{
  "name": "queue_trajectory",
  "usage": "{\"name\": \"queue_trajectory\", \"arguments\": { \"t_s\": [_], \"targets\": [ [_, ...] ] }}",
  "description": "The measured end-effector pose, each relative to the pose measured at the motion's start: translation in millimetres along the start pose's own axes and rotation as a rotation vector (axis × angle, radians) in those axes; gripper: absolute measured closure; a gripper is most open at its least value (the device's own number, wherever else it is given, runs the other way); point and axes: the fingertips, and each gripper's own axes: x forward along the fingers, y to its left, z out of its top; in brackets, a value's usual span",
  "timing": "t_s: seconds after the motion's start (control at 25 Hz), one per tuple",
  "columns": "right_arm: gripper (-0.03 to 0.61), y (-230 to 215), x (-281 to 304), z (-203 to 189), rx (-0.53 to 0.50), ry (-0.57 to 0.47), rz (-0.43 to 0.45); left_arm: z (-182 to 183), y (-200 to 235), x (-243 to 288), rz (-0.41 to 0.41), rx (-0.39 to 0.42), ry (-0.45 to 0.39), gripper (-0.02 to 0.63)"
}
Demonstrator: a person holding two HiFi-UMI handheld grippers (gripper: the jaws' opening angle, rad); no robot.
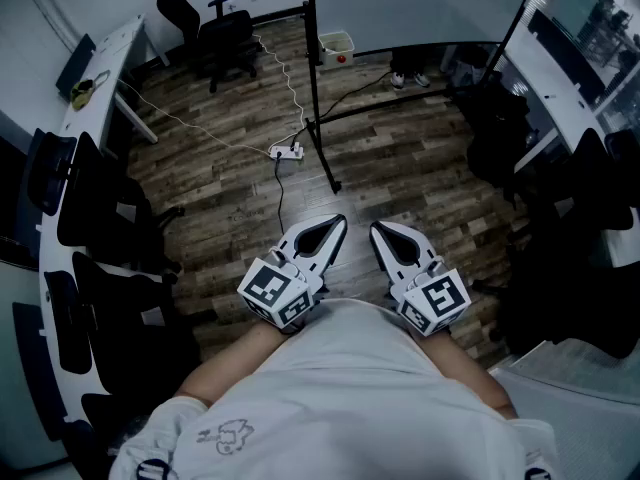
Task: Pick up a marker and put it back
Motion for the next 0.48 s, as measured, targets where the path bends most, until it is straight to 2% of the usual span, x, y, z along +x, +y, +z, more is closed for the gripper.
{"name": "queue_trajectory", "arguments": {
  "t_s": [0.32,0.48],
  "targets": [
    [0.567,-1.8,13.4,-6.5,0.030,0.015,0.008,0.2,16.3,-1.9,0.028,-0.006,-0.001,0.609],
    [0.566,0.9,25.4,-9.7,0.049,0.010,0.038,-4.7,28.1,-2.4,0.029,-0.016,0.005,0.609]
  ]
}}
